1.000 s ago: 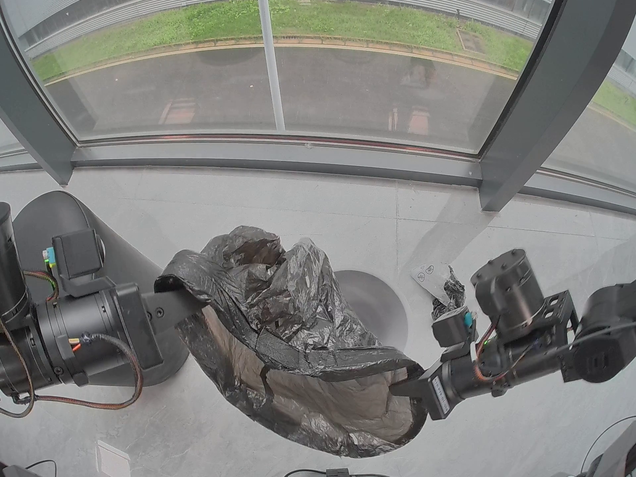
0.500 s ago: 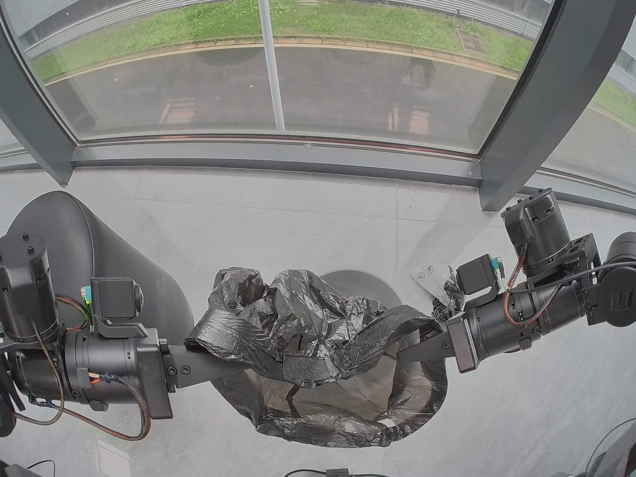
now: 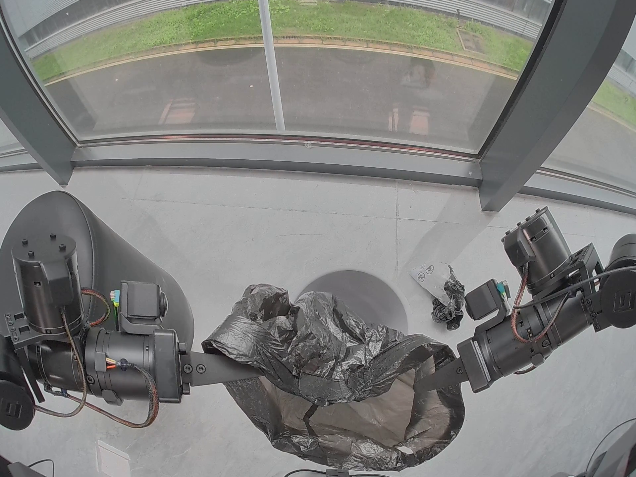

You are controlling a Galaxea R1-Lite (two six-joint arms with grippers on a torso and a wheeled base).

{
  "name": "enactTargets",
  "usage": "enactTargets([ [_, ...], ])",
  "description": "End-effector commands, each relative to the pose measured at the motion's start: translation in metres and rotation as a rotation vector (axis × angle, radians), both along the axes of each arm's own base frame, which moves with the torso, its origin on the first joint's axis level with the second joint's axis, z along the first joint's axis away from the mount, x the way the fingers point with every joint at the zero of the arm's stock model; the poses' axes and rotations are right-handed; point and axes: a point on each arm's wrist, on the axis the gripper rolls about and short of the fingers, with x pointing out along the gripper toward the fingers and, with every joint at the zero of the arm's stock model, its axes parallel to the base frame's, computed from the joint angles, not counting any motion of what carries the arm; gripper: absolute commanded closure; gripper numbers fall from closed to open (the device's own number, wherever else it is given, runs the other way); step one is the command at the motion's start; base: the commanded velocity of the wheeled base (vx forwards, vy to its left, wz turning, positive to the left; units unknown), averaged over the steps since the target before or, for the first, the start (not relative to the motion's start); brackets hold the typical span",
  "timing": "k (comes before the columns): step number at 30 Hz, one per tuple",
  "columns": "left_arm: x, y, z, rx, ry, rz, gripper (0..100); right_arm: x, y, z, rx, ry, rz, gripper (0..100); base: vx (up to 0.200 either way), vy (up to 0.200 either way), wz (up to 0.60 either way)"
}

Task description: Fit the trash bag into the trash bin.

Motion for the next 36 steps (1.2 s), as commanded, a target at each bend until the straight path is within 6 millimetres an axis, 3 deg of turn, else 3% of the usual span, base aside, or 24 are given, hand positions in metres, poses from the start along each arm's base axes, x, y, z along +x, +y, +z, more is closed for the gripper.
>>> enactTargets([
  [1,0.010,0.002,-0.008,0.002,0.062,0.017,100,-0.001,-0.001,0.002,0.010,0.027,-0.022,100,0.000,0.000,0.00],
  [12,0.038,0.003,-0.031,0.003,0.202,0.041,100,0.019,0.001,-0.011,0.012,0.079,-0.051,100,0.000,0.000,0.00],
  [20,0.076,-0.002,-0.053,-0.031,0.222,0.092,100,0.068,-0.001,-0.042,0.050,0.021,-0.136,100,0.000,0.000,0.00],
  [25,0.093,-0.008,-0.061,-0.058,0.209,0.107,100,0.084,0.004,-0.051,0.055,0.001,-0.146,100,0.000,0.000,0.00],
  [36,0.107,-0.004,-0.063,-0.080,0.172,0.138,100,0.114,0.019,-0.061,0.112,-0.106,-0.180,100,0.000,0.000,0.00],
])
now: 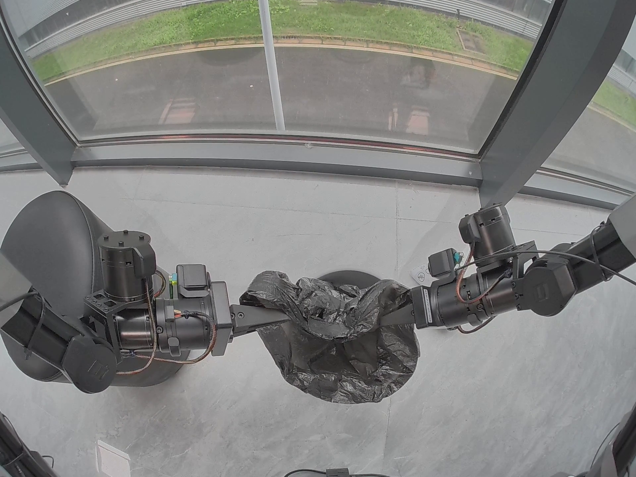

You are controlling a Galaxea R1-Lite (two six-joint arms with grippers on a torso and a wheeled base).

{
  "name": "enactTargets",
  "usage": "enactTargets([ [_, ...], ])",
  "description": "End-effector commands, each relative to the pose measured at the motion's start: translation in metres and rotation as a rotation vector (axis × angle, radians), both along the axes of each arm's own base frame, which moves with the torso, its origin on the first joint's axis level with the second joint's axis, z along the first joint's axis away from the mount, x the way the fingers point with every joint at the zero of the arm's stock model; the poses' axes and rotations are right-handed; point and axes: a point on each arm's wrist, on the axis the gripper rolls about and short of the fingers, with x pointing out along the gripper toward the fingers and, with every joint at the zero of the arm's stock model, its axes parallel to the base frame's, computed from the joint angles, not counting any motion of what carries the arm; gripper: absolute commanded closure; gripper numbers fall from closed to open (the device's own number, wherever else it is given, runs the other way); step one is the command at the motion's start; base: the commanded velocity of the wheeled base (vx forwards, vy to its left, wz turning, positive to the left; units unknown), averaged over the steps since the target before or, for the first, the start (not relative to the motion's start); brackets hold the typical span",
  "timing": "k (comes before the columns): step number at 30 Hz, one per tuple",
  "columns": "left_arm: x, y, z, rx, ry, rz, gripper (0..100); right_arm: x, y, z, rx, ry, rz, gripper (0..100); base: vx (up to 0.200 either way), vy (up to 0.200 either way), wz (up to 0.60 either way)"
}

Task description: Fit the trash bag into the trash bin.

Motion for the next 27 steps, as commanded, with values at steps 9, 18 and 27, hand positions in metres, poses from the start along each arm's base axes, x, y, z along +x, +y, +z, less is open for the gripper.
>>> enactTargets([
  [9,0.020,0.018,-0.001,0.001,-0.019,0.097,100,0.039,0.027,-0.019,-0.012,-0.024,-0.061,100,0.000,0.000,0.00],
  [18,0.031,0.019,-0.001,-0.005,-0.036,0.109,100,0.052,0.034,-0.026,-0.027,-0.060,-0.092,100,0.000,0.000,0.00],
  [27,0.035,0.017,-0.019,0.015,0.011,0.108,100,0.049,0.032,-0.048,-0.052,-0.023,-0.091,100,0.000,0.000,0.00],
])
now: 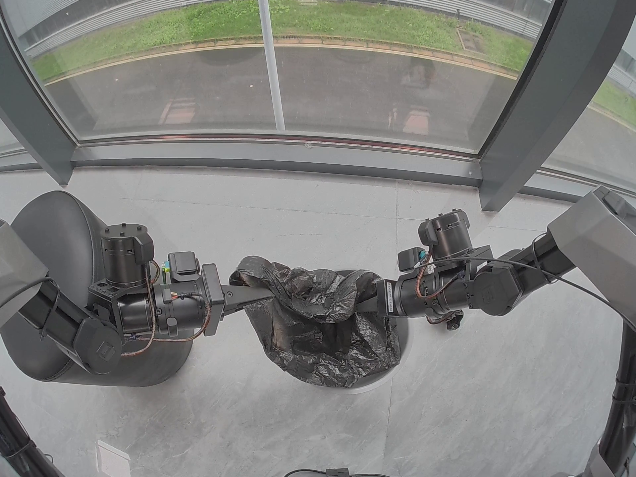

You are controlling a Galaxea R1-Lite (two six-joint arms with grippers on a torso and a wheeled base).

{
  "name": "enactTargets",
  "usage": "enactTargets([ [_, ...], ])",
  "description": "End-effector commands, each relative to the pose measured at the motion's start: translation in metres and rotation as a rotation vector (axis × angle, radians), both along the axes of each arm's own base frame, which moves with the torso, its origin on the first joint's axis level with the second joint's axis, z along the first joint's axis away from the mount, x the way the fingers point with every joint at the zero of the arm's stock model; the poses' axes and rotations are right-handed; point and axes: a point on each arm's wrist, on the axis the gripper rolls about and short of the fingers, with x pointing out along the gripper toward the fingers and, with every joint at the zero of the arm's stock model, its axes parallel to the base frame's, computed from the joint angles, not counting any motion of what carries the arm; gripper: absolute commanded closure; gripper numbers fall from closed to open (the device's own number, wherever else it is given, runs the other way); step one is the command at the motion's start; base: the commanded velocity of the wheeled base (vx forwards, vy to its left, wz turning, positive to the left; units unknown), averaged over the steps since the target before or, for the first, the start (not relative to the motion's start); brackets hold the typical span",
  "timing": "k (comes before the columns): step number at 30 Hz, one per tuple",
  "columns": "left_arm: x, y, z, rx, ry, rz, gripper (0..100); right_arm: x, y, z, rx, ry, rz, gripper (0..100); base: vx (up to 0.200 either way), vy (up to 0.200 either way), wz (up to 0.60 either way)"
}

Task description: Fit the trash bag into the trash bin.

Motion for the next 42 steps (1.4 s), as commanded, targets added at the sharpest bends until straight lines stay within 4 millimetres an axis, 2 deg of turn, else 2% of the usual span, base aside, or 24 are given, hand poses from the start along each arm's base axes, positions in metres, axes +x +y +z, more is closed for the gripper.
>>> enactTargets([
  [1,0.002,-0.001,-0.012,0.011,0.036,0.000,100,-0.002,-0.001,-0.017,-0.015,0.030,0.001,100,0.000,0.000,0.00],
  [8,-0.001,-0.003,-0.023,0.023,0.075,-0.010,100,-0.005,-0.003,-0.030,-0.008,0.018,-0.002,100,0.000,0.000,0.00],
  [13,-0.011,-0.006,-0.026,0.029,0.099,-0.027,100,-0.020,-0.011,-0.037,-0.037,0.058,0.003,100,0.000,0.000,0.00],
  [17,-0.026,-0.012,-0.027,0.038,0.120,-0.062,100,-0.032,-0.022,-0.035,-0.039,0.048,-0.001,100,0.000,0.000,0.00],
  [21,-0.026,-0.012,-0.020,0.023,0.110,-0.058,100,-0.032,-0.037,-0.023,-0.009,0.002,-0.039,100,0.000,0.000,0.00],
  [25,-0.027,-0.012,-0.009,-0.009,0.109,-0.049,100,-0.035,-0.043,-0.013,-0.004,-0.009,-0.050,100,0.000,0.000,0.00],
  [30,-0.030,-0.013,-0.005,-0.011,0.115,-0.026,100,-0.044,-0.048,-0.008,-0.023,0.030,-0.050,100,0.000,0.000,0.00],
  [42,-0.027,-0.017,-0.024,0.014,0.169,-0.030,100,-0.054,-0.055,-0.030,-0.078,0.065,-0.024,100,0.000,0.000,0.00],
])
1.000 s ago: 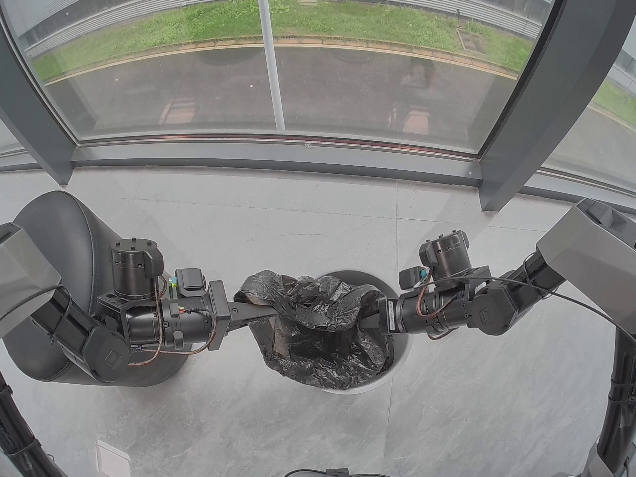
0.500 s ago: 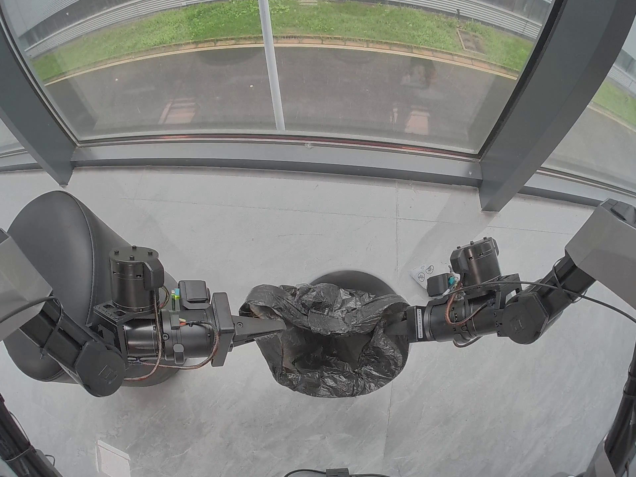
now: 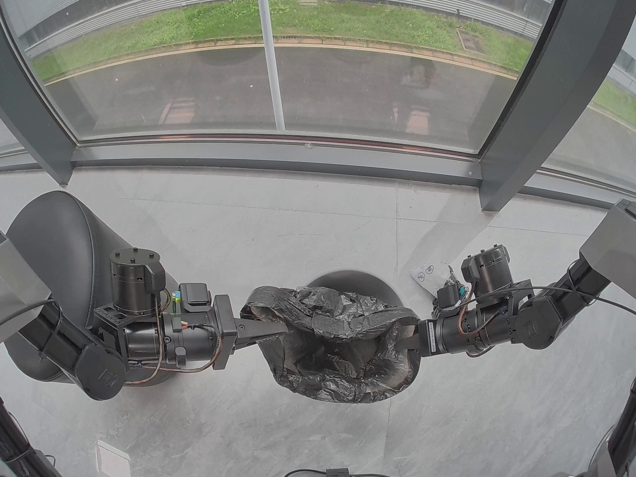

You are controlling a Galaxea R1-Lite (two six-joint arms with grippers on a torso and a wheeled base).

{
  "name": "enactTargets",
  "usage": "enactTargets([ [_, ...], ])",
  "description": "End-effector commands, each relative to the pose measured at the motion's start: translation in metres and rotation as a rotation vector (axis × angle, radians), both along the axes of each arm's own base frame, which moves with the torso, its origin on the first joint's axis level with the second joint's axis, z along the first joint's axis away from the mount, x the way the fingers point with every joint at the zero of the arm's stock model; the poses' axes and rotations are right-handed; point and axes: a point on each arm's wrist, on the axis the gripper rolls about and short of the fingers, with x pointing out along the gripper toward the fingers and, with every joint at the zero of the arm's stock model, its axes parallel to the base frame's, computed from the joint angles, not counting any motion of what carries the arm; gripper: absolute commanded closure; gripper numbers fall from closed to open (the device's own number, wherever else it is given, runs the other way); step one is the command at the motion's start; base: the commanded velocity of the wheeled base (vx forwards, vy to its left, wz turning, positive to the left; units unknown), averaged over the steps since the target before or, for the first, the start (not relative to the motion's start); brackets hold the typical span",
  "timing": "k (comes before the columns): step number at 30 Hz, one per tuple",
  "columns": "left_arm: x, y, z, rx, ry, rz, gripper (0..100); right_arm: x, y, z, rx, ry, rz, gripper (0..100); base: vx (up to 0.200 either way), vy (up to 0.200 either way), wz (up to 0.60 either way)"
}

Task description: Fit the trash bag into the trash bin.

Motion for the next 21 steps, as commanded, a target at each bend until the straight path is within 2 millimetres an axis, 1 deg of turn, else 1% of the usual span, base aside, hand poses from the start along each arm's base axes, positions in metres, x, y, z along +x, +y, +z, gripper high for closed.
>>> enactTargets([
  [1,0.002,-0.002,-0.008,0.010,0.021,-0.004,100,0.000,-0.005,-0.006,-0.009,0.014,-0.014,100,0.000,0.000,0.00],
  [8,0.004,-0.002,-0.011,0.008,0.020,-0.003,100,0.008,-0.018,-0.011,-0.008,-0.003,-0.055,100,0.000,0.000,0.00],
  [13,0.004,-0.003,-0.011,0.008,0.020,-0.003,100,0.006,-0.019,-0.017,-0.016,0.012,-0.057,100,0.000,0.000,0.00],
  [21,0.006,-0.003,-0.014,0.011,0.027,-0.005,100,0.008,-0.019,-0.015,-0.006,-0.010,-0.058,100,0.000,0.000,0.00],
])
